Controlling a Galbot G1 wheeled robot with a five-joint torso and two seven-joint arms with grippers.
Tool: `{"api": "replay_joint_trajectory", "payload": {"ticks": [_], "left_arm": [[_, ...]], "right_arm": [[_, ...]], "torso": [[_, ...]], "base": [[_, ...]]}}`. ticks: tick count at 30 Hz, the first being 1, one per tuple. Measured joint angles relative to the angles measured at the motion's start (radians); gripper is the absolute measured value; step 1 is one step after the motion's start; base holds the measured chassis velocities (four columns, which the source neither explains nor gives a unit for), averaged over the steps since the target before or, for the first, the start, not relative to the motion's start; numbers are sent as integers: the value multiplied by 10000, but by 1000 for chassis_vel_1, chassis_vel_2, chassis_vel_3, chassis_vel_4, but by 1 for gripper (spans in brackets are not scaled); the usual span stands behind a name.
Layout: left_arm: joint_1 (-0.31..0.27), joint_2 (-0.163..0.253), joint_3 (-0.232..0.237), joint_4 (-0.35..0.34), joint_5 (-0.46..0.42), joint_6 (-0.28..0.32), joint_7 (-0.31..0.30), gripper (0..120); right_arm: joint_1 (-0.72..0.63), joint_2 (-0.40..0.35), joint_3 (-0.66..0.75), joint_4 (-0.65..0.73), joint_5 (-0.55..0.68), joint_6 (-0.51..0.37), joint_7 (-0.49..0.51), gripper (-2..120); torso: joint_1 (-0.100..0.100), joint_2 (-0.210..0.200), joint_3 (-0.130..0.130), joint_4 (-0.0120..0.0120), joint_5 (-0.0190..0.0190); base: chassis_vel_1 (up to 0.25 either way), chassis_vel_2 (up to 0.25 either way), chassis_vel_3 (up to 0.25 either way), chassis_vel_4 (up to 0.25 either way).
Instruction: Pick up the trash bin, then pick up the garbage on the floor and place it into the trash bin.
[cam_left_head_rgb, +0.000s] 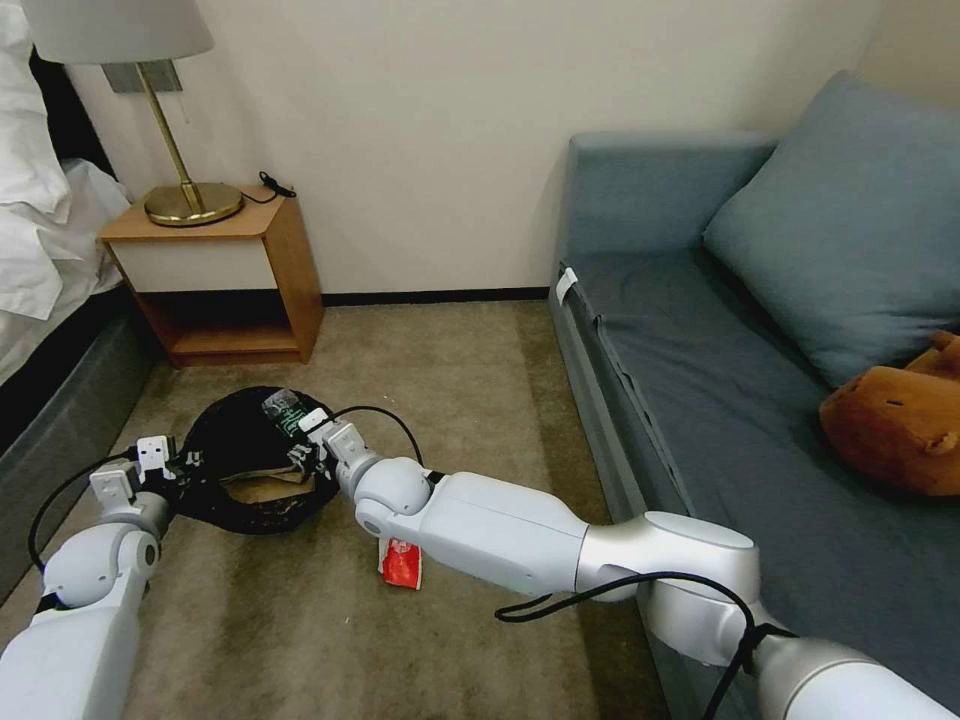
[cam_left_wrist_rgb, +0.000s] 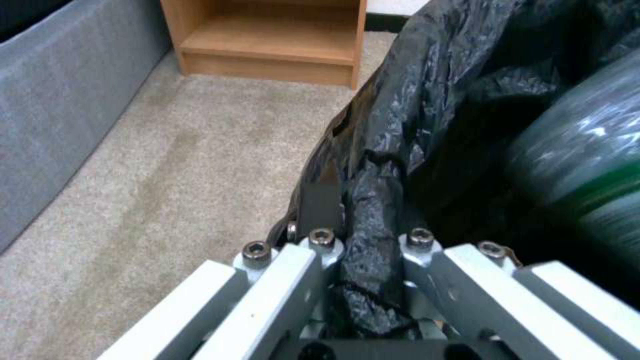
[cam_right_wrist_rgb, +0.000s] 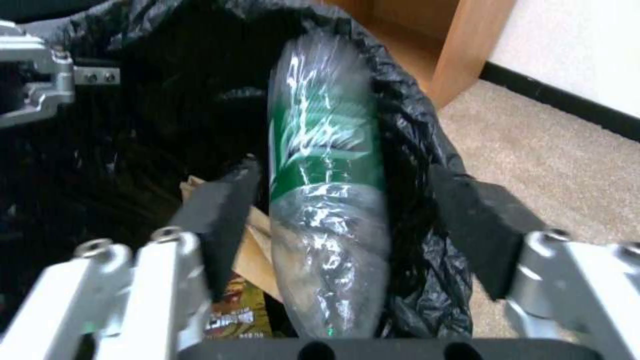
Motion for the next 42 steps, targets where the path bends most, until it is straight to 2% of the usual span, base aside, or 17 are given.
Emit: {"api": "replay_joint_trajectory", "payload": {"ticks": [3,7,10,11,12,14,18,24,35,40,42], "left_arm": [[19,-32,-16,-8,41,2,0,3],[17,-47,-47,3,64,2,0,3],[13,-31,-95,69,65,2,-1,3],[6,26,-161,150,59,-10,3,3],[6,26,-161,150,59,-10,3,3],[-19,122,-258,316,44,-72,-12,3],[-82,284,-346,653,-16,-158,-2,3],[-132,493,-467,905,-155,-194,-4,3],[-115,956,-743,1078,-515,-199,-69,3],[-54,992,-824,938,-563,-155,-155,3],[73,926,-942,554,-556,37,-260,3]], "right_arm": [[-13,-2,7,127,28,-33,38,90],[3,-3,36,229,37,-99,69,99],[113,-7,74,387,88,-272,74,99],[187,-88,83,663,247,-714,85,100],[187,-88,83,663,247,-714,85,100],[164,-515,83,1107,512,-1729,231,100],[-204,-986,83,1295,360,-2353,383,100],[-569,-1162,220,936,-23,-2423,410,100],[-2026,-1421,502,259,-1002,-2419,287,100],[-2316,-1380,464,43,-1266,-2360,177,100],[-2336,-1334,255,-19,-1270,-2291,168,100]], "torso": [[0,0,0,1,0],[0,0,0,0,0],[0,0,0,-1,-1],[0,0,0,4,1],[0,0,0,4,1],[0,0,-1,4,1],[0,0,0,-8,0],[0,0,0,4,0],[0,0,-1,0,0],[0,0,0,0,-2],[0,0,-1,2,-2]], "base": [[0,0,0,0],[0,0,0,0],[0,0,0,0],[0,0,0,0],[0,0,0,0],[0,0,0,0],[0,0,0,0],[0,0,0,0],[0,0,0,0],[0,0,0,0],[0,0,0,0]]}}
